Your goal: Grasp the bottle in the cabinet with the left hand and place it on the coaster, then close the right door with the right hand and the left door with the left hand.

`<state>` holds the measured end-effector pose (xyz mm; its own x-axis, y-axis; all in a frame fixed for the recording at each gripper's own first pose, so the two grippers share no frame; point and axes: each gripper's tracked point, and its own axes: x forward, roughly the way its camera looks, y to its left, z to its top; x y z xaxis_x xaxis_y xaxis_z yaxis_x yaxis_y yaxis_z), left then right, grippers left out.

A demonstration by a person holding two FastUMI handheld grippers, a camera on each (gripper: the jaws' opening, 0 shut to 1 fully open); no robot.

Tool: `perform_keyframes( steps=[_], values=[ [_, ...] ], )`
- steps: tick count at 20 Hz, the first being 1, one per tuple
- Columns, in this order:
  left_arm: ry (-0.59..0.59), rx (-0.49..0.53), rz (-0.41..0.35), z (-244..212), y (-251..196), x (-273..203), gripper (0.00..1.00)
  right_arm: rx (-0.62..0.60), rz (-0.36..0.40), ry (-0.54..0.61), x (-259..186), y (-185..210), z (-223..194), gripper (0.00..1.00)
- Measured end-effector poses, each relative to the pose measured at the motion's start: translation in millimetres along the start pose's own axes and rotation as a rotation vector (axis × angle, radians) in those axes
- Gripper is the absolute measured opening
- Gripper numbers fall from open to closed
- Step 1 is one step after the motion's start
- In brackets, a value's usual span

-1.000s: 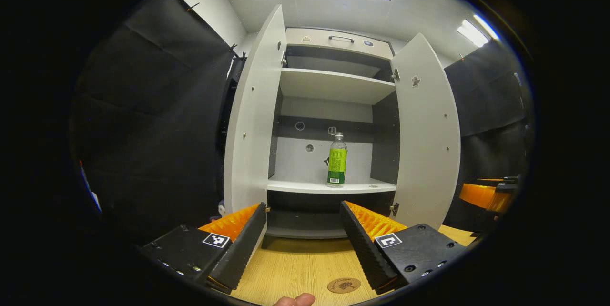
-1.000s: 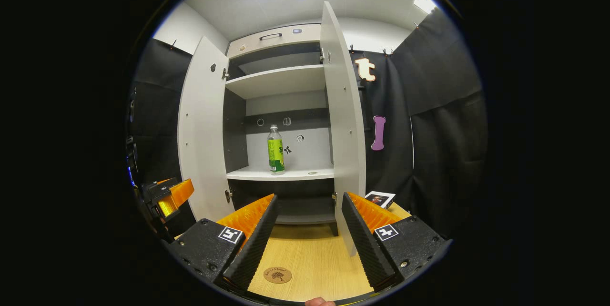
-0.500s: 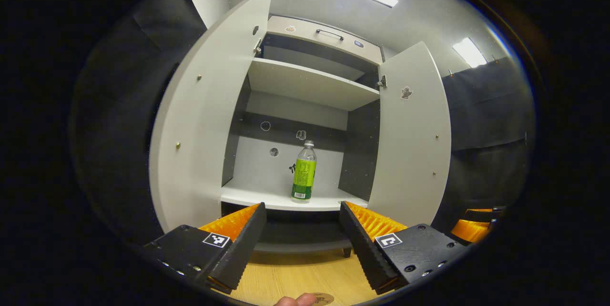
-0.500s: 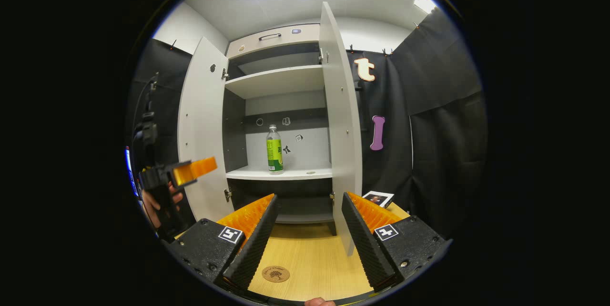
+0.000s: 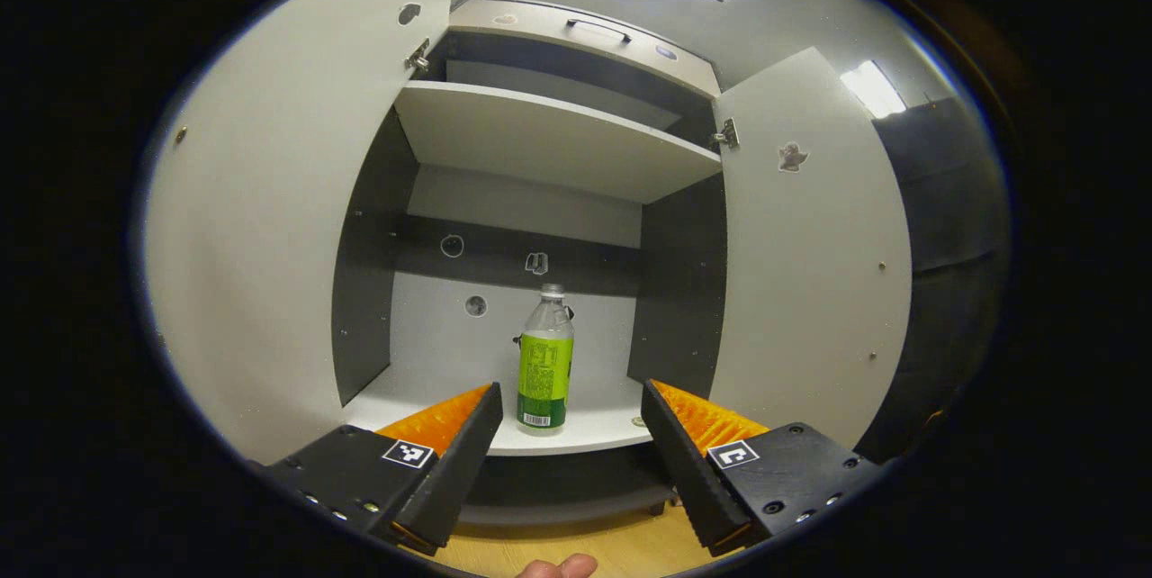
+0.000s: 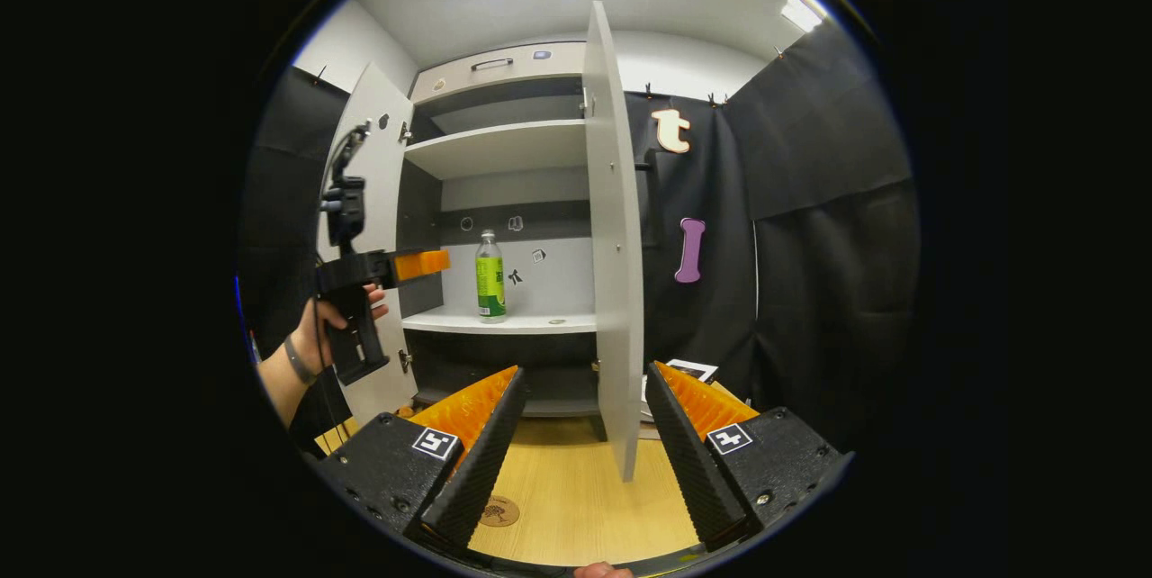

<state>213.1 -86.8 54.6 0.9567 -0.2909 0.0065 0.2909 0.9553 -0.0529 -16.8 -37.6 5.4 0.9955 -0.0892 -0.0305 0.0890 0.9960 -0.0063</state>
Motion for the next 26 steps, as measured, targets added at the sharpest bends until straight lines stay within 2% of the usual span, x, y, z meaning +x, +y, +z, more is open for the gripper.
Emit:
perform_keyframes(
  steps=[4, 8, 14, 16, 21, 23, 24, 26],
  values=[
    [0.001, 0.021, 0.031, -5.3, 10.2, 52.3, 0.94, -0.003, -0.034, -0.003, -2.8, -11.5, 0.6, 0.83],
    [0.017, -0.016, 0.010, -15.4, 14.5, 97.8, 0.95, -0.011, -0.097, 0.019, -5.5, -27.0, -7.3, 0.83],
    [0.037, 0.068, 0.038, -28.6, 21.9, 149.1, 0.94, -0.009, -0.158, 0.026, -5.4, -46.6, -7.0, 0.83],
    [0.057, 0.076, 0.076, -35.6, 28.8, 157.8, 0.95, -0.001, -0.166, 0.026, -4.3, -48.8, -6.9, 0.83],
    [0.073, -0.003, 0.128, -40.2, 46.2, 175.0, 0.95, -0.002, -0.175, 0.024, -2.5, -53.7, -7.1, 0.83],
    [0.054, -0.020, 0.129, -33.2, 49.0, 180.2, 0.89, 0.002, -0.176, 0.025, -1.0, -56.8, -7.9, 0.83],
    [0.053, -0.022, 0.114, -31.7, 46.6, 183.6, 0.78, 0.005, -0.176, 0.025, -1.0, -56.7, -8.2, 0.83],
    [0.078, 0.001, 0.107, -33.9, 47.2, 180.7, 0.75, 0.012, -0.170, 0.020, 0.2, -56.3, -7.0, 0.83]
  ],
)
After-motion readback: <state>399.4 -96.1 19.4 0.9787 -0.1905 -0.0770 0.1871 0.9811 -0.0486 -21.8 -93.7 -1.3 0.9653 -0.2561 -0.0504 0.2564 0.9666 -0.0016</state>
